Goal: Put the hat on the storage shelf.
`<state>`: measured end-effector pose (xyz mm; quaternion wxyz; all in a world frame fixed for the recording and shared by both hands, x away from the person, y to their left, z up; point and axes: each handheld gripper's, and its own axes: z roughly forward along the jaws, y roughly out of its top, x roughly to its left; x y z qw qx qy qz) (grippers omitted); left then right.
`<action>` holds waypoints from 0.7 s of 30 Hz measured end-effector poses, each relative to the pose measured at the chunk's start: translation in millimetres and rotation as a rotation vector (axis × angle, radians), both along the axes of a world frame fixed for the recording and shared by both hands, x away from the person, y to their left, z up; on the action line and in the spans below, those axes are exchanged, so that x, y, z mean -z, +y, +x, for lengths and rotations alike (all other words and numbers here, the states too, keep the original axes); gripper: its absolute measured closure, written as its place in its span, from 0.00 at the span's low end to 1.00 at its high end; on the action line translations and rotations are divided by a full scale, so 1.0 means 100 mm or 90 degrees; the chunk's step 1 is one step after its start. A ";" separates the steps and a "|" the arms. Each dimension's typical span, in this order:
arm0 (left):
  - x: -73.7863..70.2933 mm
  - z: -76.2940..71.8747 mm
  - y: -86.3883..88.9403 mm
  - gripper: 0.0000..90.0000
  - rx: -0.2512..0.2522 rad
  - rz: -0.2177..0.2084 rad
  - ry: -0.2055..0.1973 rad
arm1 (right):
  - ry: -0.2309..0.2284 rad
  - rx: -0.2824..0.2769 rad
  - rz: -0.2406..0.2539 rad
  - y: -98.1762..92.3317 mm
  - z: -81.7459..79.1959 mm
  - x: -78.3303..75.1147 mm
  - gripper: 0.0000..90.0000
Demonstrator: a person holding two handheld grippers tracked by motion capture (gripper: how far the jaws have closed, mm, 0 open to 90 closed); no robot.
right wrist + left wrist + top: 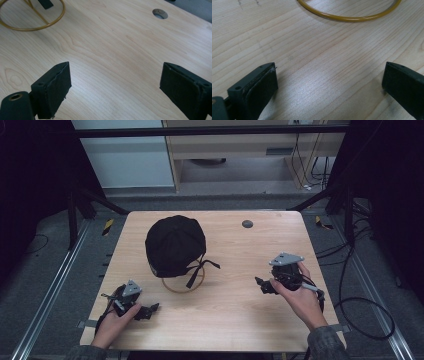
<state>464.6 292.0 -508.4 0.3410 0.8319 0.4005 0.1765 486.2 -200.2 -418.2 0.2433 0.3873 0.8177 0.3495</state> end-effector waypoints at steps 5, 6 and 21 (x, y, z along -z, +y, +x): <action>0.00 0.00 0.00 0.00 0.000 0.000 0.000 | 0.008 0.004 0.009 -0.01 -0.01 0.12 0.11; 0.00 0.00 0.00 0.00 0.000 0.000 0.000 | 0.015 0.006 0.014 -0.01 -0.01 0.18 0.11; 0.00 0.00 0.00 0.00 0.000 0.000 0.000 | 0.042 0.008 0.023 0.03 -0.03 0.45 0.11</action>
